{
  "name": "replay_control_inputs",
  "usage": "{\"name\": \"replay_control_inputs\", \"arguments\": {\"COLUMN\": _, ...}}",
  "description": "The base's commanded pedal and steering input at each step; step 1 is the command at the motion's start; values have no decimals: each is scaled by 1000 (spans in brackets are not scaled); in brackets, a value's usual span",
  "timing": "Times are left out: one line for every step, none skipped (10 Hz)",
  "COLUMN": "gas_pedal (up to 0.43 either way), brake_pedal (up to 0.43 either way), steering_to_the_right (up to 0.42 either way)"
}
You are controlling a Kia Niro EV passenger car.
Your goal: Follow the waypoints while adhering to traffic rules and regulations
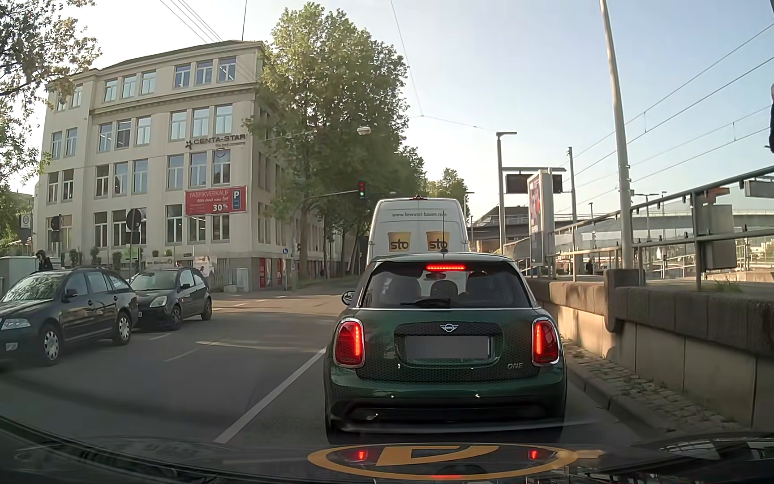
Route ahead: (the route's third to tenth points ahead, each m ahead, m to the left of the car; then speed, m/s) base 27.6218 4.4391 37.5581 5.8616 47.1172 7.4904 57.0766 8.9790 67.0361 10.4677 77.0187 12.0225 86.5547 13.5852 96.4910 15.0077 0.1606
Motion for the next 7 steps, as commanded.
{"name": "replay_control_inputs", "arguments": {"gas_pedal": 0, "brake_pedal": 220, "steering_to_the_right": -1}}
{"name": "replay_control_inputs", "arguments": {"gas_pedal": 0, "brake_pedal": 220, "steering_to_the_right": -1}}
{"name": "replay_control_inputs", "arguments": {"gas_pedal": 0, "brake_pedal": 220, "steering_to_the_right": -1}}
{"name": "replay_control_inputs", "arguments": {"gas_pedal": 0, "brake_pedal": 220, "steering_to_the_right": -1}}
{"name": "replay_control_inputs", "arguments": {"gas_pedal": 0, "brake_pedal": 220, "steering_to_the_right": -1}}
{"name": "replay_control_inputs", "arguments": {"gas_pedal": 0, "brake_pedal": 220, "steering_to_the_right": -1}}
{"name": "replay_control_inputs", "arguments": {"gas_pedal": 0, "brake_pedal": 220, "steering_to_the_right": -1}}
